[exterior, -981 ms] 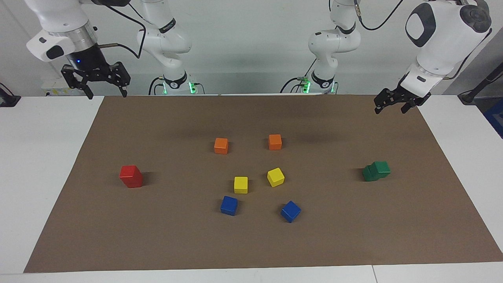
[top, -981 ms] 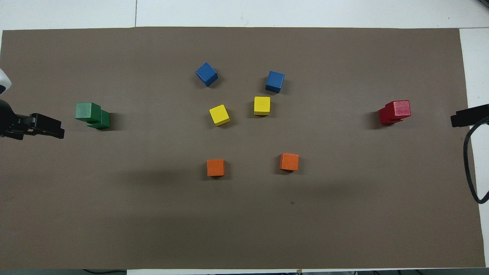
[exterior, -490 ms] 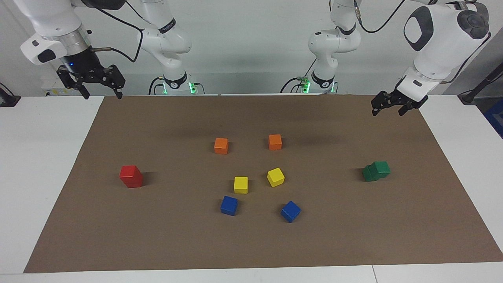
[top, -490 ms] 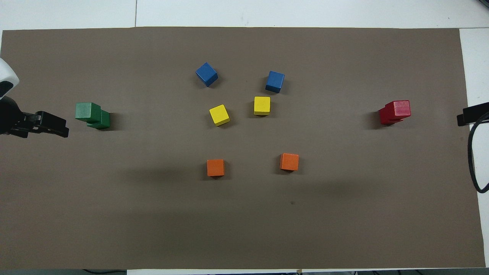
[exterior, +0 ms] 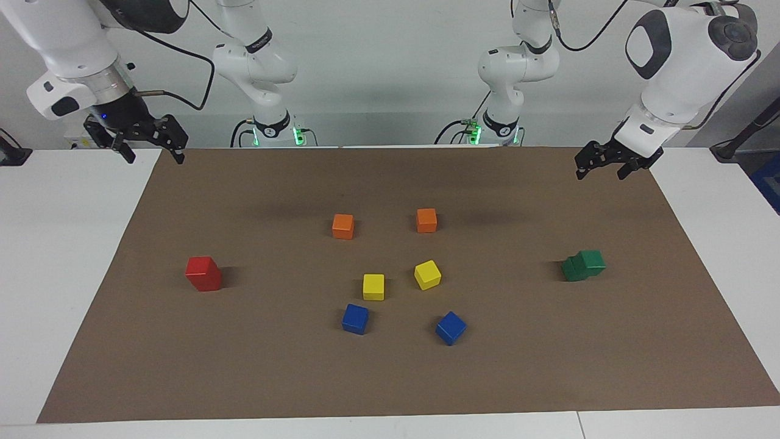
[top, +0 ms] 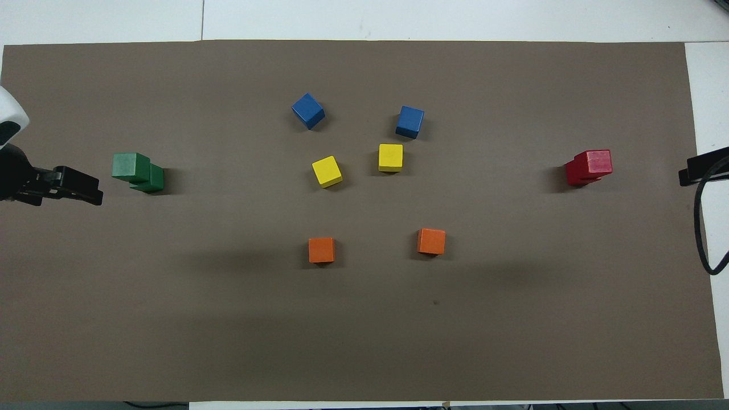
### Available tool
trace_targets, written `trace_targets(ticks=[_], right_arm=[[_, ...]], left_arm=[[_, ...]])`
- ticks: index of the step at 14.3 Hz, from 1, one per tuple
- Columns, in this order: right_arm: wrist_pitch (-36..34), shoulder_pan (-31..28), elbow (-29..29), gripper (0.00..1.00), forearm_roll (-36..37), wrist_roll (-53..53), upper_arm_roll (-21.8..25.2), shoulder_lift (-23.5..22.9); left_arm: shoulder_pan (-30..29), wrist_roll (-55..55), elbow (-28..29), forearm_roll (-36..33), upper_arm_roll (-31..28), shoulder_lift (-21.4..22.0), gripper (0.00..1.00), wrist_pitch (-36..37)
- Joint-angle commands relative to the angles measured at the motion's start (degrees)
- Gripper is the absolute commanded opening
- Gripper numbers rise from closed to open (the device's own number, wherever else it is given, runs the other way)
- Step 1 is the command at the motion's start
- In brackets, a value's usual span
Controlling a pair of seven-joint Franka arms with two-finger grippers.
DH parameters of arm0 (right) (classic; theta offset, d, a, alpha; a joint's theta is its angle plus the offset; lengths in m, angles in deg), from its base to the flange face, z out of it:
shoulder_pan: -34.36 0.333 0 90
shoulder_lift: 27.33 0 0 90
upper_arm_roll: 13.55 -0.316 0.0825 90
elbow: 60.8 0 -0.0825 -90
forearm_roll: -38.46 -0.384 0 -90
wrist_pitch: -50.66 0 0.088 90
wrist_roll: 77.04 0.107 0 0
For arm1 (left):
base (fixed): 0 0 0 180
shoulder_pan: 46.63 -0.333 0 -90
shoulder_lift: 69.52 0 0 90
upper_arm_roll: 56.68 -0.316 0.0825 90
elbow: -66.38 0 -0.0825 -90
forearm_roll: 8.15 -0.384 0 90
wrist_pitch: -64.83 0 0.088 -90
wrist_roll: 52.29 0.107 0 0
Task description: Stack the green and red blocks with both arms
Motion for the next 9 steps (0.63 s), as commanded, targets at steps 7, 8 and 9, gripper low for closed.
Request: trace_targets(ticks=[7,8,9], right_arm=[[-0.33,-1.59,0.48,1.0,-0.77,0.88,-0.46,0.55],[-0.33,-1.59,0.48,1.0,-0.86,0.88,-0.46,0.55],[-0.33,-1.59,0.48,1.0,-0.77,0.88,-0.46,0.55]], left_arm=[[-0.32,0.4,-1.14,-0.66,-0.6,0.6,1.0,0.78],[-0.32,0.32,-1.32,-0.66,-0.6,0.6,1.0,0.6],[-0.32,0.32,-0.98,-0.66,-0.51,0.69,1.0,0.6]])
